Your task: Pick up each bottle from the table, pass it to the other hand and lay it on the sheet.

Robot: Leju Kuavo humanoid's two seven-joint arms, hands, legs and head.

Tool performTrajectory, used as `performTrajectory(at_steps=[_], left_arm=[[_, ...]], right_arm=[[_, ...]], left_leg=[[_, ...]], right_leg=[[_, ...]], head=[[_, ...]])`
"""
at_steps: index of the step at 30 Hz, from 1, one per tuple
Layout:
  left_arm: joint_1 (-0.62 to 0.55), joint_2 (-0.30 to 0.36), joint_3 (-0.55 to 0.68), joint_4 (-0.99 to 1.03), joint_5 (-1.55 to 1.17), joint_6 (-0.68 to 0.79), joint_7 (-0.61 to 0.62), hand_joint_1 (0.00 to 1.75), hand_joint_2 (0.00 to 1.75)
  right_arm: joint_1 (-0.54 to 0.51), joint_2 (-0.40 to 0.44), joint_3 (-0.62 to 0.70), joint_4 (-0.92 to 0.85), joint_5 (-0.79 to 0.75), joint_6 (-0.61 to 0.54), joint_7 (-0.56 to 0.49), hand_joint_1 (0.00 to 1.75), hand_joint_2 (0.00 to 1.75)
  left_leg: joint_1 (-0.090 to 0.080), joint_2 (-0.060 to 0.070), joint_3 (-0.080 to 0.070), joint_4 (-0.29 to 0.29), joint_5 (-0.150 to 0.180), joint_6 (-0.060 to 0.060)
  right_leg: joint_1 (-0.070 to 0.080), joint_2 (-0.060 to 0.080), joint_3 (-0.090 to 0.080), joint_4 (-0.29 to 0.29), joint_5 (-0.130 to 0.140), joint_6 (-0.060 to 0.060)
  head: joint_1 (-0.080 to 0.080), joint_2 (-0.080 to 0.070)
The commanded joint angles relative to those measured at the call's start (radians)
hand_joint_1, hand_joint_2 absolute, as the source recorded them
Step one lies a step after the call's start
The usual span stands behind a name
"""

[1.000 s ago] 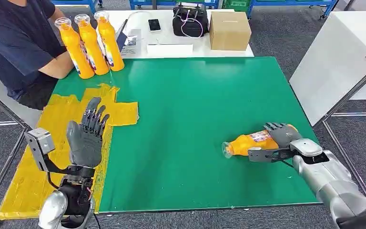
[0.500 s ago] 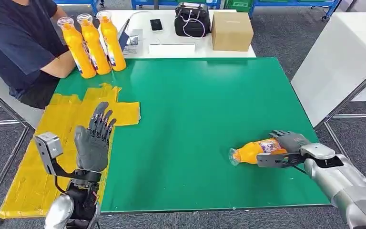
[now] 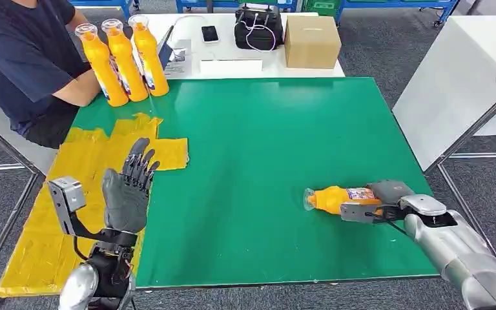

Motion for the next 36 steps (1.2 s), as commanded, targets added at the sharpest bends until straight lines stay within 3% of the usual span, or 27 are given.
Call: performTrajectory(at_steps=[1, 4, 5, 7, 9, 10, 13, 14, 19, 36], left_arm=[[0.002, 0.009, -0.002, 0.041, 0.004, -0.01, -0.032, 0.0, 0.0], [0.018, 0.001, 0.015, 0.028, -0.01, -0.002, -0.03, 0.0, 0.0], [0.03, 0.001, 0.026, 0.0, -0.025, 0.004, -0.018, 0.0, 0.0], [0.055, -0.001, 0.049, -0.029, -0.04, 0.02, 0.008, 0.0, 0.0], [0.098, -0.013, 0.078, -0.04, -0.046, -0.002, -0.033, 0.0, 0.0], [0.112, -0.019, 0.082, -0.048, -0.047, -0.01, -0.038, 0.0, 1.75], [0.116, -0.052, 0.063, -0.081, -0.045, -0.023, -0.077, 0.0, 1.75], [0.067, 0.017, -0.001, -0.042, -0.037, 0.005, -0.088, 0.0, 1.75], [-0.021, 0.036, -0.074, 0.024, -0.022, 0.035, -0.125, 0.0, 1.75], [-0.051, 0.028, -0.119, -0.01, 0.01, 0.045, -0.133, 0.0, 1.75]], right_arm=[[0.042, 0.021, 0.039, 0.019, -0.006, -0.009, -0.007, 1.75, 1.75], [0.055, 0.071, 0.008, 0.02, 0.001, -0.112, 0.051, 1.75, 1.75], [0.074, 0.128, -0.067, 0.0, -0.044, -0.182, 0.088, 1.75, 1.75], [0.128, 0.2, -0.196, -0.105, -0.127, -0.234, 0.126, 1.75, 1.75], [0.222, 0.277, -0.322, -0.315, -0.204, -0.301, 0.1, 1.75, 1.75], [0.281, 0.328, -0.386, -0.443, -0.279, -0.293, 0.093, 1.75, 1.75], [0.365, 0.426, -0.409, -0.738, -0.385, -0.272, 0.101, 1.75, 1.75], [0.357, 0.465, -0.378, -0.779, -0.407, -0.284, 0.126, 1.75, 1.75], [0.286, 0.481, -0.319, -0.74, -0.441, -0.325, 0.148, 1.75, 1.75], [0.283, 0.506, -0.299, -0.713, -0.495, -0.365, 0.137, 1.75, 1.75]], left_leg=[[0.001, 0.0, 0.0, -0.001, 0.0, -0.001], [0.001, 0.001, 0.0, -0.002, 0.001, -0.002], [0.002, 0.001, -0.002, -0.002, 0.002, -0.002], [0.002, 0.006, -0.001, -0.001, 0.0, -0.002], [0.003, 0.006, -0.001, -0.002, 0.0, -0.002], [0.003, 0.009, -0.002, -0.002, 0.0, -0.003], [0.004, 0.012, -0.006, -0.001, -0.002, -0.004], [0.004, 0.007, -0.009, 0.0, -0.001, -0.004], [0.005, -0.004, -0.02, 0.0, 0.004, -0.007], [0.004, -0.005, -0.022, 0.0, 0.004, -0.008]], right_leg=[[0.001, 0.0, 0.001, -0.002, 0.001, -0.001], [0.001, 0.0, 0.0, -0.003, 0.001, -0.001], [0.002, 0.0, -0.001, -0.003, 0.002, -0.002], [0.002, 0.006, -0.001, -0.002, 0.002, -0.001], [0.003, 0.006, -0.001, -0.002, 0.002, -0.002], [0.003, 0.01, -0.004, -0.002, 0.003, -0.002], [0.004, 0.012, -0.009, 0.001, 0.002, -0.006], [0.005, 0.007, -0.01, 0.002, 0.002, -0.005], [0.005, -0.002, -0.02, 0.005, 0.0, -0.005], [0.004, -0.002, -0.021, 0.005, 0.0, -0.005]], head=[[0.0, 0.0], [0.0, 0.0], [0.0, 0.0], [0.0, 0.0], [0.0, 0.0], [0.0, 0.0], [0.0, 0.0], [0.0, 0.0], [-0.001, 0.0], [0.0, 0.0]])
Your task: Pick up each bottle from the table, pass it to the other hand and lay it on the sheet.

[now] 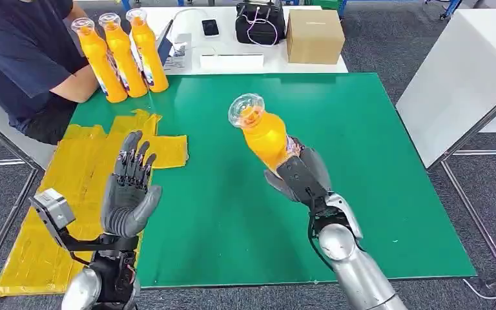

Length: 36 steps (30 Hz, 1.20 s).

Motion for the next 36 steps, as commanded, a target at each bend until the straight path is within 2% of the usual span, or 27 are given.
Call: performTrajectory(at_steps=[1, 4, 9, 16, 28, 29, 36], left_arm=[[-0.058, 0.015, -0.044, 0.038, 0.001, -0.008, 0.016, 0.0, 1.75], [-0.068, 0.007, -0.067, 0.058, 0.007, -0.021, 0.027, 0.0, 1.75], [-0.084, 0.002, -0.17, 0.092, 0.03, -0.042, 0.02, 0.0, 1.75], [-0.116, 0.018, -0.217, 0.108, 0.056, -0.05, 0.028, 0.0, 1.75], [-0.138, 0.016, -0.231, 0.134, 0.075, -0.045, 0.041, 0.0, 1.75], [-0.136, 0.016, -0.225, 0.132, 0.072, -0.035, 0.042, 0.0, 1.75], [-0.118, 0.016, -0.169, 0.114, 0.051, 0.003, 0.034, 0.0, 1.75]], right_arm=[[-0.033, 0.02, 0.007, 0.024, -0.024, -0.002, 0.007, 1.75, 1.75], [-0.057, 0.038, 0.041, 0.053, -0.04, 0.012, 0.01, 1.75, 1.75], [-0.109, 0.088, 0.129, 0.101, -0.03, 0.004, 0.012, 1.75, 1.75], [-0.14, 0.084, 0.204, 0.096, 0.027, -0.004, 0.015, 1.75, 1.75], [-0.171, 0.093, 0.26, 0.133, 0.038, 0.01, 0.031, 1.75, 1.75], [-0.165, 0.091, 0.27, 0.129, 0.046, 0.008, 0.034, 1.75, 1.75], [-0.139, 0.085, 0.306, 0.139, 0.056, 0.011, 0.036, 1.75, 1.75]], left_leg=[[0.0, 0.0, 0.001, 0.0, 0.0, -0.001], [0.0, 0.001, 0.001, 0.0, 0.0, -0.001], [0.001, 0.005, 0.002, 0.0, -0.001, -0.001], [0.001, 0.002, 0.002, 0.0, -0.001, -0.001], [0.0, 0.001, 0.0, 0.0, 0.0, -0.001], [0.001, 0.002, 0.004, 0.0, -0.002, -0.002], [0.001, 0.002, 0.001, -0.001, -0.001, -0.001]], right_leg=[[0.0, 0.0, 0.001, 0.0, 0.0, -0.001], [0.0, 0.001, 0.001, 0.0, 0.0, 0.0], [0.001, 0.003, 0.002, 0.0, 0.0, -0.001], [0.001, 0.001, 0.002, 0.0, -0.001, -0.001], [0.0, 0.0, 0.0, 0.0, 0.0, 0.0], [0.001, 0.001, 0.004, 0.0, -0.002, -0.001], [0.001, 0.001, 0.002, -0.001, 0.0, -0.001]], head=[[0.0, 0.0], [0.0, 0.0], [0.0, 0.0], [0.0, 0.0], [0.0, 0.0], [0.0, 0.0], [0.0, 0.0]])
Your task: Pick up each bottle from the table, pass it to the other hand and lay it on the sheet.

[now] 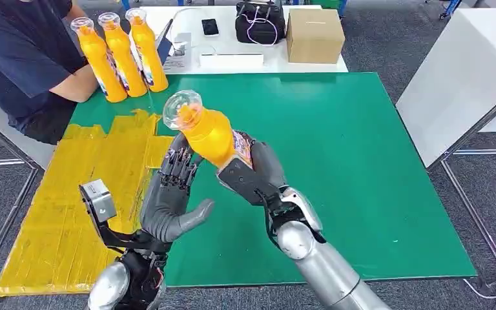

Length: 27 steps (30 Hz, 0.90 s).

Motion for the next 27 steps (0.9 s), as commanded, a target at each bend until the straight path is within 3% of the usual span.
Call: performTrajectory(at_steps=[1, 7, 14, 27], left_arm=[[-0.022, 0.02, 0.022, 0.048, -0.017, 0.029, 0.002, 0.0, 1.75], [-0.019, 0.016, 0.025, 0.046, -0.017, 0.03, 0.003, 0.0, 1.75], [-0.028, 0.01, 0.02, 0.053, -0.022, 0.006, 0.001, 0.0, 1.75], [-0.037, 0.004, 0.02, 0.062, -0.004, -0.015, 0.017, 0.0, 1.75]], right_arm=[[-0.026, -0.013, 0.09, 0.068, 0.007, 0.009, 0.002, 1.75, 1.75], [-0.032, -0.014, 0.096, 0.069, 0.011, 0.012, 0.004, 1.75, 1.75], [-0.077, 0.014, 0.189, 0.103, 0.11, 0.03, 0.031, 1.75, 1.75], [-0.091, 0.017, 0.217, 0.103, 0.112, 0.042, 0.034, 1.75, 1.75]], left_leg=[[0.0, 0.002, 0.003, -0.001, -0.001, -0.001], [0.0, 0.002, 0.004, -0.001, -0.001, -0.001], [0.0, 0.003, 0.003, 0.0, -0.001, -0.001], [0.0, 0.002, 0.004, 0.0, -0.002, -0.001]], right_leg=[[0.0, 0.001, 0.003, -0.001, 0.0, -0.001], [0.0, 0.001, 0.004, -0.001, -0.001, -0.001], [0.0, 0.002, 0.002, 0.0, 0.0, -0.001], [0.0, 0.001, 0.004, 0.0, -0.001, -0.001]], head=[[0.0, 0.0], [0.0, 0.0], [0.0, 0.0], [0.0, 0.0]])
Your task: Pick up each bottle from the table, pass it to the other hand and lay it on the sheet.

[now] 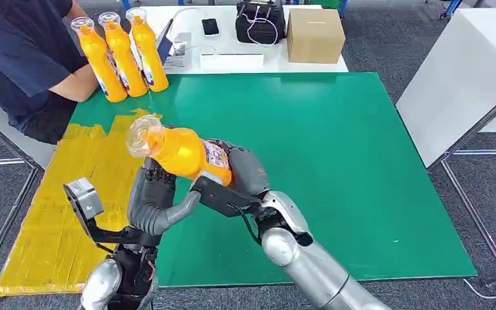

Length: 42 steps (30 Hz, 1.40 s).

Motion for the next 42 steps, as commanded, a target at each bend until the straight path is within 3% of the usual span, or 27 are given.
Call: performTrajectory(at_steps=[1, 6, 7, 16, 17, 42], left_arm=[[-0.044, 0.0, -0.037, 0.062, 0.014, -0.024, 0.022, 0.0, 1.75], [-0.042, 0.005, -0.025, 0.065, 0.102, -0.071, 0.05, 0.0, 1.75], [-0.038, 0.011, -0.025, 0.068, 0.105, -0.072, 0.05, 0.0, 0.0], [-0.052, 0.009, 0.0, 0.077, 0.215, -0.113, 0.065, 0.0, 0.0], [-0.054, 0.009, -0.001, 0.079, 0.214, -0.11, 0.066, 0.0, 1.75], [-0.057, 0.001, -0.016, 0.072, 0.084, -0.025, 0.011, 0.0, 1.75]], right_arm=[[-0.044, 0.002, 0.098, 0.064, 0.004, 0.026, -0.002, 1.75, 1.75], [-0.033, -0.012, 0.108, 0.077, 0.005, 0.029, -0.002, 1.75, 1.75], [-0.03, -0.017, 0.11, 0.081, 0.008, 0.028, -0.006, 1.75, 1.75], [-0.025, -0.023, 0.118, 0.097, 0.007, 0.025, -0.018, 1.75, 1.75], [-0.026, -0.022, 0.12, 0.1, 0.006, 0.026, -0.019, 1.75, 1.75], [-0.024, -0.011, 0.135, 0.134, 0.002, 0.033, -0.016, 1.75, 1.75]], left_leg=[[0.0, 0.001, 0.003, 0.0, -0.001, -0.001], [0.0, 0.001, 0.003, 0.0, -0.001, -0.001], [0.0, 0.0, 0.002, -0.001, 0.0, -0.001], [0.001, 0.001, 0.004, 0.0, -0.001, -0.001], [0.001, 0.001, 0.005, 0.0, -0.002, -0.001], [0.001, 0.001, 0.003, 0.0, -0.001, -0.001]], right_leg=[[0.0, 0.001, 0.003, -0.001, -0.001, -0.001], [0.001, 0.001, 0.004, -0.001, -0.001, -0.001], [0.0, 0.0, 0.002, -0.001, 0.0, -0.001], [0.001, 0.0, 0.004, -0.001, -0.001, 0.0], [0.001, 0.0, 0.005, -0.001, -0.002, -0.001], [0.001, -0.001, 0.003, -0.001, -0.001, -0.001]], head=[[0.0, 0.0], [0.0, 0.0], [0.0, 0.0], [0.0, 0.0], [0.0, 0.0], [0.0, 0.0]])
